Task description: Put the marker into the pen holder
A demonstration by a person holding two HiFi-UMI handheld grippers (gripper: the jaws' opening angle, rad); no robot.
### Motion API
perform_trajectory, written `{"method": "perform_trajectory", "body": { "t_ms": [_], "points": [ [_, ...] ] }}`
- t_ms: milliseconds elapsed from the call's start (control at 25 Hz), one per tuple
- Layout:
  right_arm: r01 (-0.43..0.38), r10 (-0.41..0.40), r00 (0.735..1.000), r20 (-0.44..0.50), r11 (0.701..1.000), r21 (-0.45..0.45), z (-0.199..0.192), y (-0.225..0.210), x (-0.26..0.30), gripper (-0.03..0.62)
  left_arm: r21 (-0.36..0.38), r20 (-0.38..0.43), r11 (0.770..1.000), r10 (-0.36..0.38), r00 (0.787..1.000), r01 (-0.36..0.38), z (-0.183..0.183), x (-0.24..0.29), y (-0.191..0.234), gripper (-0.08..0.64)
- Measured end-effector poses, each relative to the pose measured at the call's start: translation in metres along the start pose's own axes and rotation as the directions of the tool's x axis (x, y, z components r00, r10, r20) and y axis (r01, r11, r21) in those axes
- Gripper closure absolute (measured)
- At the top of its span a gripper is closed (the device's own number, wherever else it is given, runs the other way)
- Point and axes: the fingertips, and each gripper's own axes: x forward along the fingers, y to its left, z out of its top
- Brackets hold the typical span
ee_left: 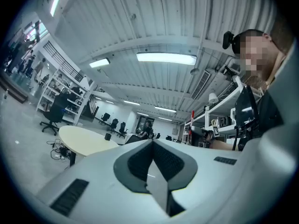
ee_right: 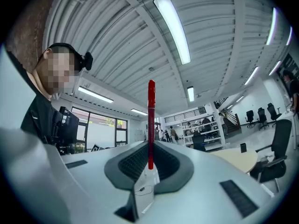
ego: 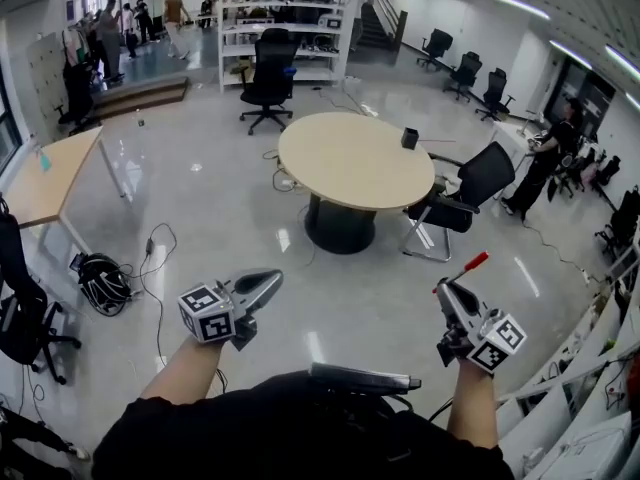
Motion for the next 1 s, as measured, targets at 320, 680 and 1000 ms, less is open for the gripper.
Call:
{"method": "perform_trajectory", "body": {
  "t_ms": [320, 680, 1000],
  "points": [
    [0.057, -0.057, 0.998, -0.012, 0.998, -0.004, -0.01, -0.022, 0.064, 0.558, -0.025, -0.01, 0.998, -0.06, 0.998, 0.059, 0.015, 0.014, 0.076, 0.565],
    [0.065, -0.064, 0.998, -0.017, 0.998, 0.01, -0.014, -0.091, 0.07, 0.558, -0.037, -0.027, 0.998, -0.044, 0.999, 0.043, 0.006, 0.068, 0.111, 0.565],
    [-0.023, 0.023, 1.0, 0.001, 1.0, 0.014, 0.007, -0.216, 0.056, 0.558, -0.028, 0.03, 0.999, 0.036, 0.999, -0.035, 0.01, 0.175, 0.119, 0.565]
  ]
}}
